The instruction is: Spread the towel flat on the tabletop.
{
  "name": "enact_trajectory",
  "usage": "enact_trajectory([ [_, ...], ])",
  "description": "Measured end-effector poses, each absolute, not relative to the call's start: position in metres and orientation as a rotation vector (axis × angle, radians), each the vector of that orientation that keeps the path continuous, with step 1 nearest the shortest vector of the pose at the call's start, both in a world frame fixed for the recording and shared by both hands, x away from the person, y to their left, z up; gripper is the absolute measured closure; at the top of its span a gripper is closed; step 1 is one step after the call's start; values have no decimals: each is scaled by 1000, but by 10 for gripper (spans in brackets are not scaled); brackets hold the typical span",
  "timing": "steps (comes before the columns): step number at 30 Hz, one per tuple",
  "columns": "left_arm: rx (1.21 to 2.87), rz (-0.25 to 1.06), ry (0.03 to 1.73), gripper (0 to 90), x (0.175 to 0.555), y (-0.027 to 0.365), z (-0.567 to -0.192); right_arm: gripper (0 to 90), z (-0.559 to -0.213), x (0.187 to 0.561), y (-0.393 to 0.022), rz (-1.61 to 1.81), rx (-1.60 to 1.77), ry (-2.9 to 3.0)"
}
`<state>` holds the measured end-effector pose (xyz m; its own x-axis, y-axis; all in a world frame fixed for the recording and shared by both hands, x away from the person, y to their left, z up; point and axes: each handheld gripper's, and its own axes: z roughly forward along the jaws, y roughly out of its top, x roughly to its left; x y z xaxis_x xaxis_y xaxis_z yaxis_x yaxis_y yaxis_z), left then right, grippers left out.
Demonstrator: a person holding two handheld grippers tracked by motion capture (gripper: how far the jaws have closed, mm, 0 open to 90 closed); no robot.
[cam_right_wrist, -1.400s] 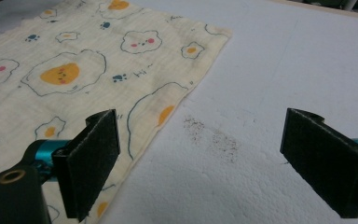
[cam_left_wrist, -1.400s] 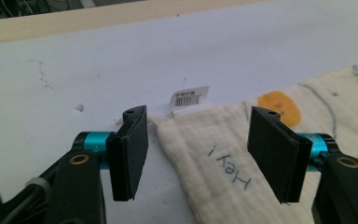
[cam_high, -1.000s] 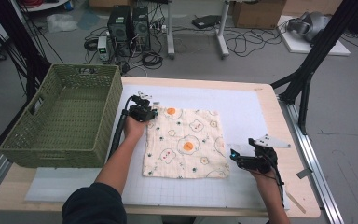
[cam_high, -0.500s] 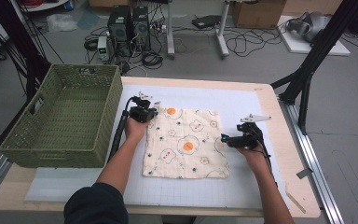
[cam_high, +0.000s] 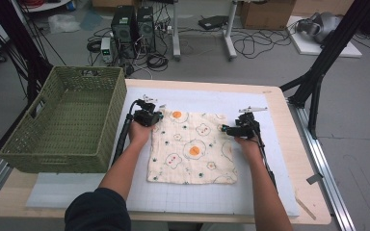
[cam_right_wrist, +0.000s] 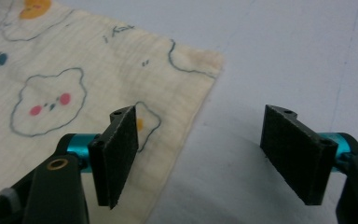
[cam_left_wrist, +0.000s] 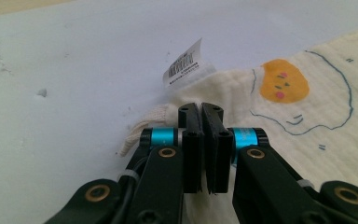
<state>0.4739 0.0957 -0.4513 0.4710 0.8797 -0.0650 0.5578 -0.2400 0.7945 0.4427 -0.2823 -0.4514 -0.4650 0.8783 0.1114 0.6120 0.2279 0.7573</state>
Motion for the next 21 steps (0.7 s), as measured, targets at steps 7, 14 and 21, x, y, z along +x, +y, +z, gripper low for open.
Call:
enact_trajectory([
  [7,1924,504,1199,863,474,97,-451,420,-445,460,-270,1024,1388,2182],
  [14,1915,497,1204,863,475,97,-452,538,-446,471,-256,964,1349,2184],
  [21,1893,486,1216,868,472,100,-450,870,-439,472,-243,900,1274,2255],
])
